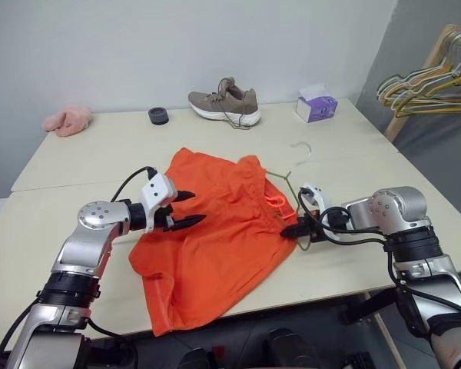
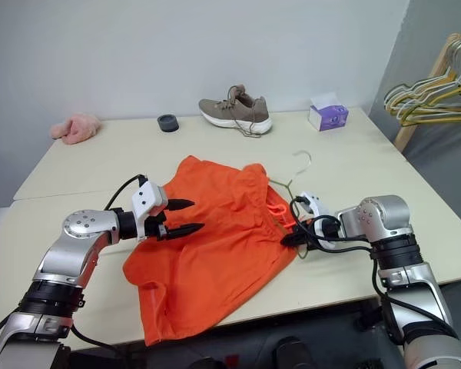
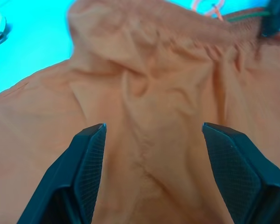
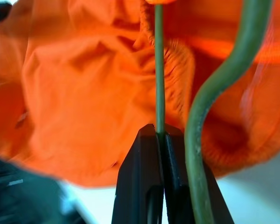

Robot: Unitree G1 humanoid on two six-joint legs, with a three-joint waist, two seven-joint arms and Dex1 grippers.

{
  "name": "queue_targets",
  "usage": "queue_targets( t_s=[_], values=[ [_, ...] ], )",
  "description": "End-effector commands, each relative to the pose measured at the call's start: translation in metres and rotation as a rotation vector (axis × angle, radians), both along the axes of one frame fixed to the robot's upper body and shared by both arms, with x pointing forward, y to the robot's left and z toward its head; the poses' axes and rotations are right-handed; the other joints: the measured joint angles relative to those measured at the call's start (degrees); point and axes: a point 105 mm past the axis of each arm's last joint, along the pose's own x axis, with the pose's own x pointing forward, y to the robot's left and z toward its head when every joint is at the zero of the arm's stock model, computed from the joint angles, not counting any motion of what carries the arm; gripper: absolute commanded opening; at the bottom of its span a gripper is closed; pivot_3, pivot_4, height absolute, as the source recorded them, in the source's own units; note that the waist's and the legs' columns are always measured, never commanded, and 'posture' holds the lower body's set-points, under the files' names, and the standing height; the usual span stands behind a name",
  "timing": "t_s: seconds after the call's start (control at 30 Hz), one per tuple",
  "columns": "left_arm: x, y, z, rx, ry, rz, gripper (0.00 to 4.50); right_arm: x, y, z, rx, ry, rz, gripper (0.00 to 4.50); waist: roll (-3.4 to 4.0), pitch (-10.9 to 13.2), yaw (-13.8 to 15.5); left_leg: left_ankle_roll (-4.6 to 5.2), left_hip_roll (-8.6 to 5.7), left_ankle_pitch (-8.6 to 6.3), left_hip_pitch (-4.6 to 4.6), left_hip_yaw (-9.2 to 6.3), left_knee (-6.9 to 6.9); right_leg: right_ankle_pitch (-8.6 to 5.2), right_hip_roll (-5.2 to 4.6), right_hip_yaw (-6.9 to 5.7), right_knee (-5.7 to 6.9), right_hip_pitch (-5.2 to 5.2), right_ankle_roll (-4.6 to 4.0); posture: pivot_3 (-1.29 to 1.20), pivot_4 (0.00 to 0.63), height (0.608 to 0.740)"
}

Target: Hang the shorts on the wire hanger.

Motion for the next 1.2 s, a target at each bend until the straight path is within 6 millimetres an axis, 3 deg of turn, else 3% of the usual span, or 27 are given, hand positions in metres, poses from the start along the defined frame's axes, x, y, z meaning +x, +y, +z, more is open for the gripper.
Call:
queue_targets(
  t_s=[0.03,0.1,0.27,0.43,0.6,0.77,1.03,1.2],
  values=[
    [0.009,0.003,0.024,-0.048,-0.075,0.04,3.46,0.011,0.006,0.03,-0.03,-0.276,0.092,0.0,0.01,0.0,0.0,0.0,-0.01,0.0,-0.01,0.0,0.0,0.0,-0.01,0.0,0.0,-0.01,0.0,-0.2,0.035,0.74],
    [0.017,0.011,0.035,-0.087,-0.101,0.097,3.46,0.01,0.008,0.034,-0.144,-0.465,0.187,0.0,0.01,0.0,0.1,0.0,-0.02,0.0,-0.02,-0.02,0.01,0.0,-0.02,-0.03,-0.01,0.0,0.01,-0.21,0.034,0.74],
    [0.028,0.022,0.065,-0.157,-0.163,0.151,3.46,0.008,0.008,0.031,-0.336,-0.71,0.33,0.0,0.0,0.0,0.0,0.0,-0.01,0.0,-0.07,-0.09,0.01,-0.01,-0.05,-0.11,-0.03,-0.03,0.02,-0.21,0.033,0.74],
    [0.016,0.024,0.081,-0.037,-0.178,0.018,4.48,0.008,0.001,0.024,-0.48,-0.834,0.437,0.0,-0.01,0.0,-0.4,-0.01,-0.04,0.0,-0.05,-0.04,0.03,0.0,-0.1,-0.11,-0.01,-0.03,0.01,-0.21,0.032,0.74],
    [0.015,0.028,0.09,0.159,-0.229,-0.083,4.48,0.005,0.0,0.021,-0.569,-0.936,0.527,0.0,0.01,0.0,-0.2,-0.03,-0.01,0.02,-0.05,-0.13,-0.01,-0.01,-0.24,-0.18,0.0,-0.05,0.0,-0.21,0.03,0.74],
    [0.023,0.017,0.1,0.154,-0.263,-0.124,4.48,0.004,0.001,0.021,-0.607,-0.994,0.581,0.0,0.01,0.0,0.0,-0.02,-0.12,0.02,0.01,-0.07,0.09,0.0,-0.23,-0.29,0.02,0.03,0.01,-0.22,0.03,0.74],
    [0.02,-0.014,0.073,0.226,-0.207,-0.313,4.48,0.001,0.008,0.029,-0.634,-1.081,0.637,0.0,0.01,0.0,-0.2,-0.02,-0.11,0.02,-0.01,-0.06,0.11,0.0,-0.23,-0.27,0.05,0.01,0.01,-0.24,0.03,0.74],
    [0.007,-0.013,0.057,0.264,-0.099,-0.39,4.48,0.001,0.009,0.032,-0.639,-1.098,0.642,0.0,0.01,0.0,-1.8,-0.02,-0.09,0.02,0.0,-0.08,0.11,0.0,-0.23,-0.25,0.14,0.0,0.01,-0.26,0.031,0.74]
  ],
)
